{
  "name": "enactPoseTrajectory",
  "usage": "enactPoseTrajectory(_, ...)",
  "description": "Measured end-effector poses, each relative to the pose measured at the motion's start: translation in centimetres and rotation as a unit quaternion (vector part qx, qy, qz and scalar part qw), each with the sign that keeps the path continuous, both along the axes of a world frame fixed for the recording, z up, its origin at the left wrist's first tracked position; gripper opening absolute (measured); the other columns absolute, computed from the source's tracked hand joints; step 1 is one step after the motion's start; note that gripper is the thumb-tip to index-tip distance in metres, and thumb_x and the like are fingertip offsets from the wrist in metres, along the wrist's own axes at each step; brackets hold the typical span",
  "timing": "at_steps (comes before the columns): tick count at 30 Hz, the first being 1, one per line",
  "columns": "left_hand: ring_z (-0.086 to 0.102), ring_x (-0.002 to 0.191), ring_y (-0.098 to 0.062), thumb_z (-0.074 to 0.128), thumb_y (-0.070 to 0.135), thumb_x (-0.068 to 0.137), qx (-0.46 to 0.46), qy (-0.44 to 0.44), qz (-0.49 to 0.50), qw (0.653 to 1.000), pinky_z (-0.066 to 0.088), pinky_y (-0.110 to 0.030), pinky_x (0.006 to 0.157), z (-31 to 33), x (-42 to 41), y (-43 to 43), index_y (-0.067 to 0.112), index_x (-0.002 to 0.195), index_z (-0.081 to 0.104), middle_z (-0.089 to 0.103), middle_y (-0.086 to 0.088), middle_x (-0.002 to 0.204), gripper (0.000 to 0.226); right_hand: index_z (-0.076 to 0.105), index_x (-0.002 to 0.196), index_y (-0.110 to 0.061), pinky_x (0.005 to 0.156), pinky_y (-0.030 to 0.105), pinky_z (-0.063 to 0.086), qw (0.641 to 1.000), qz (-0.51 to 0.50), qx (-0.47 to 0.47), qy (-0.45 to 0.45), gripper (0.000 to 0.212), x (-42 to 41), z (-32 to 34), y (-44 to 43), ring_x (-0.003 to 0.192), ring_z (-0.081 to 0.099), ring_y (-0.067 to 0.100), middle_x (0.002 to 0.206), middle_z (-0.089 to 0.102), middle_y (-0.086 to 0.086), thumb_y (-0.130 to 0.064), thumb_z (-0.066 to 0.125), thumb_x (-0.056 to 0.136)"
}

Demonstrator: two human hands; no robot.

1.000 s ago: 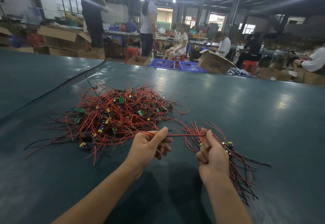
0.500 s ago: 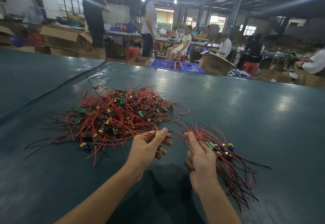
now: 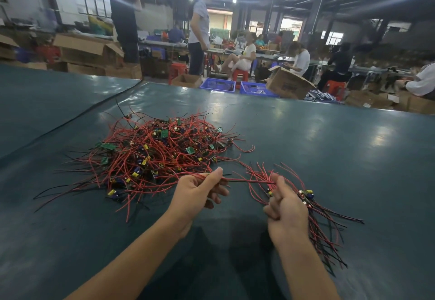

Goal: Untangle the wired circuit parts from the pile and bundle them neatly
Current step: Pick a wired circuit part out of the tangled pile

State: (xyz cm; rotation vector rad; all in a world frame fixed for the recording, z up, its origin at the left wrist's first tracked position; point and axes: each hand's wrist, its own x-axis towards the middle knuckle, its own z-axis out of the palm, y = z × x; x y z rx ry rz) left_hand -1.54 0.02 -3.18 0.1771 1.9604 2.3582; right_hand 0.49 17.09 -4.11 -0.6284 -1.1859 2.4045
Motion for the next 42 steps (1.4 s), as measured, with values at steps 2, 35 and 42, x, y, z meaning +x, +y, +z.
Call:
enactPoseTrajectory(2,0.056,0.047,-0.011,0.065,0.043,0.079,0.074,-0.041,0.044,0.995,0.045,-0.02,0.044,0.6,-0.9,-1.6,0.011,0.071,0.072,0.066,-0.003,0.06,0.034,0.063,0.091,-0.02,0.032,0.016,0.014,0.997,-0.043,-0.059,0.01,0.02,0.1,0.2,2.7,0.031,0.017,0.004,0.044,0.029,-0.008,-0.025,0.048,0.103)
enactPoseTrajectory(35,0.055,0.048,-0.02,0.037,0.064,0.087,-0.11,0.07,-0.037,0.991,0.044,-0.024,0.051,-1.6,-0.7,-0.3,0.008,0.065,0.073,0.064,-0.014,0.055,0.07,0.065,0.061,0.004,0.042,0.025,0.032,0.921,0.085,0.378,-0.026,0.076,1.0,-1.7,-4.4,0.04,0.038,0.012,0.046,0.05,0.001,-0.057,0.037,0.097)
enactPoseTrajectory(42,0.061,0.067,-0.01,0.04,0.06,0.094,-0.278,0.248,0.093,0.923,0.051,-0.03,0.063,-2.6,-1.6,-1.9,0.017,0.076,0.072,0.068,0.004,0.07,0.057,0.071,0.09,-0.012,0.031,0.014,0.023,0.998,0.038,-0.003,-0.059,0.05,0.2,-0.6,-1.4,0.034,0.033,0.003,0.058,0.051,-0.006,-0.049,0.041,0.102)
